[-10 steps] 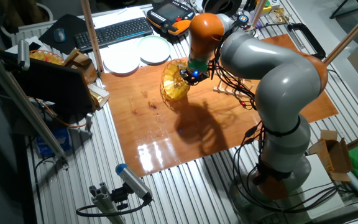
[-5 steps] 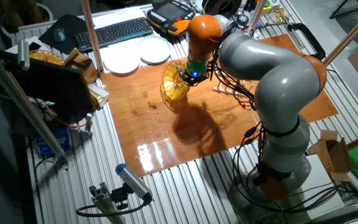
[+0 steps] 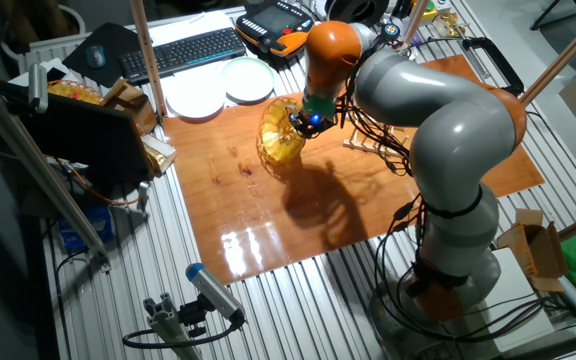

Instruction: Take the dish off the dish rack

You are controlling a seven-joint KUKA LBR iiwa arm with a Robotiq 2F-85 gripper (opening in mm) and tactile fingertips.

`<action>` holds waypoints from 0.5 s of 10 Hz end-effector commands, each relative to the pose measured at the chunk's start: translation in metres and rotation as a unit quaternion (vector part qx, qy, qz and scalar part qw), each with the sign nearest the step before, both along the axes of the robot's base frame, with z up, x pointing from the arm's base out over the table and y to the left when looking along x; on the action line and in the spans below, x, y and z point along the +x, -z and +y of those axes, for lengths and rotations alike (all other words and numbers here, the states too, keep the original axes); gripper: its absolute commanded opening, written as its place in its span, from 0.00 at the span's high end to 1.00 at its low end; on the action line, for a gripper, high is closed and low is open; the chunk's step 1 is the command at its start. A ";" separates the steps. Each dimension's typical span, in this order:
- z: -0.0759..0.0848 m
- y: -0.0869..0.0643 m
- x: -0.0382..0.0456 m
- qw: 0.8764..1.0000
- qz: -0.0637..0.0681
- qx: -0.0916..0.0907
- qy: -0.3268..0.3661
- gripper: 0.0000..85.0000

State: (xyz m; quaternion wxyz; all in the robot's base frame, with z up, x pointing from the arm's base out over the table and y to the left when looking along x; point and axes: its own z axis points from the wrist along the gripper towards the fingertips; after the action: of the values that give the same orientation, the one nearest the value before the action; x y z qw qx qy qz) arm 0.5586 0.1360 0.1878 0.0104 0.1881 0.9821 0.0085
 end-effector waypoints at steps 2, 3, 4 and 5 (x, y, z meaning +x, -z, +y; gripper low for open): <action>0.000 0.000 0.0001 1.000 0.002 -0.005 -0.014 0.99; 0.000 0.000 0.0001 1.000 0.004 -0.018 -0.021 0.99; -0.002 0.000 -0.0009 0.999 0.006 -0.021 -0.025 0.99; -0.005 0.000 -0.0015 1.000 0.005 -0.006 -0.028 0.99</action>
State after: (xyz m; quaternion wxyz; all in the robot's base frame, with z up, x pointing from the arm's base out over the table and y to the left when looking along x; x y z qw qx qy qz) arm 0.5571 0.1297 0.1880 0.0054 0.1581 0.9874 0.0053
